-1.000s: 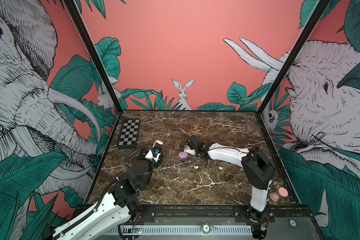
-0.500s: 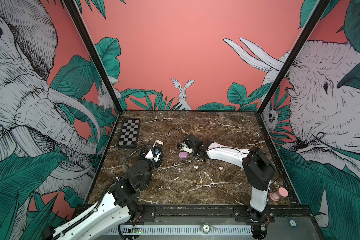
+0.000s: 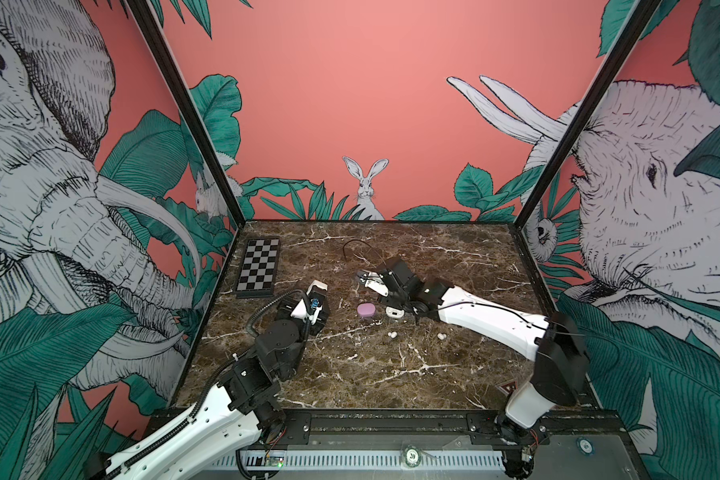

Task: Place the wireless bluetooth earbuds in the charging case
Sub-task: 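Open the right gripper and raise it off the white case, then move the right gripper over a loose white earbud while the left arm advances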

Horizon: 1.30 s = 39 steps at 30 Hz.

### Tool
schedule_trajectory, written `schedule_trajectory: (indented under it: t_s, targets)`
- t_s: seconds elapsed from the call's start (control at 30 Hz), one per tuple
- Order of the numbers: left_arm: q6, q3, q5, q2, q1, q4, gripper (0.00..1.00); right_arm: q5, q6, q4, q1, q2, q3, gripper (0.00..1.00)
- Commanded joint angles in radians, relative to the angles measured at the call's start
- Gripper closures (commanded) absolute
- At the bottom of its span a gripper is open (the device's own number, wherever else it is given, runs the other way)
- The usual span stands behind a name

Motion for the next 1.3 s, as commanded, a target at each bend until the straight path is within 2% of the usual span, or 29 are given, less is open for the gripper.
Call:
schedule_trajectory:
  t_s: [0.0,0.03,0.17,0.27,0.37,0.5,0.63,0.77,0.9,1.03,1.13,1.27]
  targets:
    - [-0.04,-0.008,0.052,-0.005,0.003,0.008,0.11,-0.011,0.127,0.07,0.003,-0.119,-0.054,0.02]
    - [-0.06,-0.005,0.061,-0.008,0.003,0.008,0.01,-0.014,0.154,0.076,0.002,-0.154,-0.07,0.02]
    - [-0.153,0.02,0.097,-0.025,0.003,-0.029,0.01,0.016,0.314,0.106,-0.003,-0.304,-0.152,0.02]
    - [-0.226,0.03,0.209,-0.036,0.003,-0.064,0.01,0.035,0.463,0.144,-0.02,-0.439,-0.253,0.02]
    - [-0.247,0.079,0.38,-0.017,0.003,-0.125,0.01,0.043,0.608,0.119,-0.041,-0.559,-0.331,0.02]
    - [-0.269,0.185,0.392,0.084,0.003,-0.288,0.01,-0.014,0.784,0.0,-0.095,-0.654,-0.374,0.02]
    - [-0.33,0.232,0.395,0.197,0.002,-0.426,0.01,-0.076,0.886,-0.208,-0.129,-0.641,-0.34,0.02]
    - [-0.362,0.234,0.403,0.286,0.002,-0.46,0.01,-0.172,0.928,-0.373,-0.141,-0.58,-0.303,0.02]
    - [-0.344,0.277,0.428,0.392,0.002,-0.498,0.01,-0.233,0.963,-0.482,-0.162,-0.519,-0.302,0.02]
    - [-0.339,0.325,0.455,0.483,-0.015,-0.52,0.01,-0.283,0.976,-0.511,-0.19,-0.48,-0.327,0.02]
    - [-0.302,0.348,0.397,0.539,-0.06,-0.526,0.01,-0.293,0.987,-0.501,-0.222,-0.465,-0.352,0.02]
    - [-0.237,0.392,0.256,0.625,-0.142,-0.568,0.01,-0.349,1.001,-0.459,-0.27,-0.434,-0.382,0.02]
